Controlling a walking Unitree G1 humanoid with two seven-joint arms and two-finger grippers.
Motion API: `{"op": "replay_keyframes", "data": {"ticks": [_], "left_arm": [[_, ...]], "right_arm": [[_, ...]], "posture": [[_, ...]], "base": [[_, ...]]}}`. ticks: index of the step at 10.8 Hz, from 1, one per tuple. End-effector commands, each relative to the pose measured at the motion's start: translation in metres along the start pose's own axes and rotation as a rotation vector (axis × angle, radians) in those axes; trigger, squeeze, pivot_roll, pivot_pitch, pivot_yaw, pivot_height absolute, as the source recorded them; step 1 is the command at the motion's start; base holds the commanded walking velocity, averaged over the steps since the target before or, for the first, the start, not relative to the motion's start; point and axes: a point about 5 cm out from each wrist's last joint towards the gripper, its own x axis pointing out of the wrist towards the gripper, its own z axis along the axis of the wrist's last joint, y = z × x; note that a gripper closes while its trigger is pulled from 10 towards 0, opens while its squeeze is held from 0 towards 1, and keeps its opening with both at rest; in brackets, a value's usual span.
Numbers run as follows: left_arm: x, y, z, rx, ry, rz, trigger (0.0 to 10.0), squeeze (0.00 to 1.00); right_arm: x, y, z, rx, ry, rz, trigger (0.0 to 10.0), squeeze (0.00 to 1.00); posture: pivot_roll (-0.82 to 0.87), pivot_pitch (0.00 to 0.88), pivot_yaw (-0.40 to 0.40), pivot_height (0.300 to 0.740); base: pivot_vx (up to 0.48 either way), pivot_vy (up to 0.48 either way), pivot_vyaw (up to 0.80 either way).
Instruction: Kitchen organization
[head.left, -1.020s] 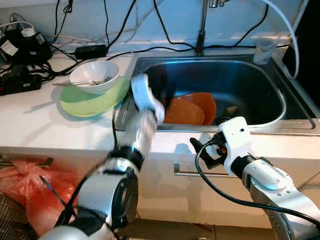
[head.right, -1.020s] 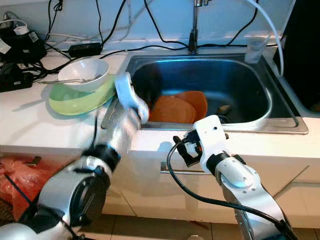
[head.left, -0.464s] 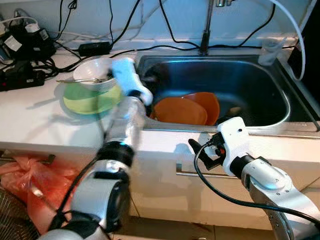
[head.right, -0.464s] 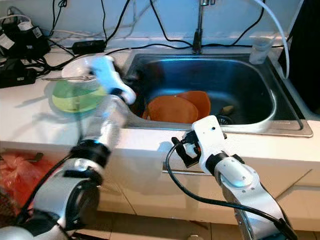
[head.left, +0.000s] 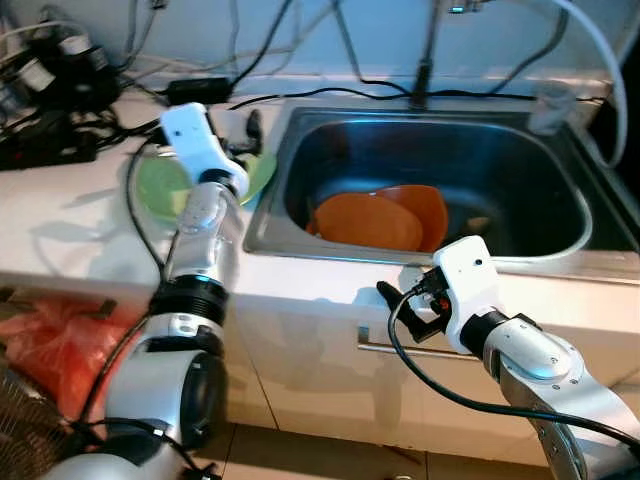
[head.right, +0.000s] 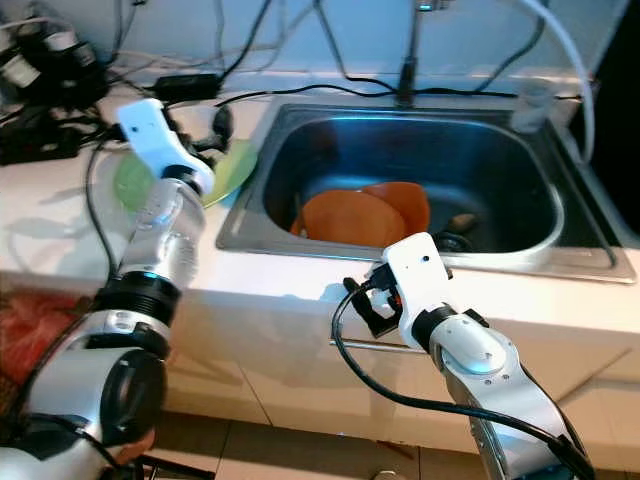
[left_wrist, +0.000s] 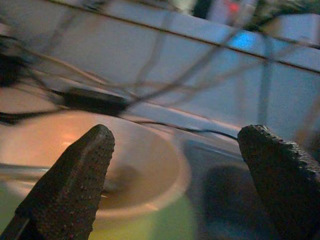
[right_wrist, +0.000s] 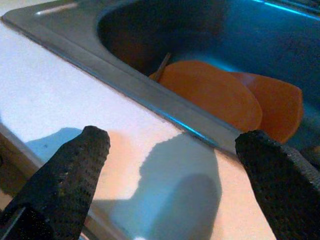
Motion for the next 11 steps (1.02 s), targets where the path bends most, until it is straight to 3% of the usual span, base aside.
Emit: {"op": "replay_keyframes", "data": {"ticks": [1, 4, 7, 8, 10, 11], "left_arm": [[0.0, 0.013, 0.005, 0.023, -0.017, 0.067, 10.0, 1.0], [-0.006, 0.042, 0.003, 0.119, -0.018, 0.216, 10.0, 1.0], [-0.006, 0.057, 0.014, 0.154, -0.046, 0.282, 10.0, 1.0], [-0.006, 0.063, 0.014, 0.16, -0.041, 0.31, 10.0, 0.36], [-0.006, 0.063, 0.017, 0.162, -0.05, 0.31, 10.0, 0.15], [-0.005, 0.064, 0.019, 0.174, -0.059, 0.313, 10.0, 0.0]], "right_arm": [[-0.002, 0.0, 0.002, -0.008, -0.013, 0.007, 10.0, 0.0], [0.0, 0.003, 0.002, -0.008, -0.017, 0.034, 10.0, 0.0], [0.001, 0.009, 0.008, -0.002, -0.054, 0.098, 10.0, 0.0], [0.0, 0.018, 0.015, -0.025, -0.093, 0.184, 10.0, 0.0], [-0.001, 0.02, 0.021, -0.048, -0.125, 0.219, 10.0, 0.0], [0.001, 0.017, 0.024, -0.052, -0.154, 0.204, 10.0, 0.0]], "posture": [[-0.24, 0.0, 0.052, 0.74], [-0.22, 0.0, 0.036, 0.74], [-0.2, 0.0, 0.027, 0.74], [-0.2, 0.0, 0.027, 0.74], [-0.2, 0.0, 0.026, 0.74], [-0.19, 0.0, 0.027, 0.74]], "base": [[0.0, 0.0, 0.0], [0.0, 0.0, 0.0], [0.0, 0.0, 0.0], [0.0, 0.0, 0.0], [0.0, 0.0, 0.0], [0.0, 0.0, 0.0]]}}
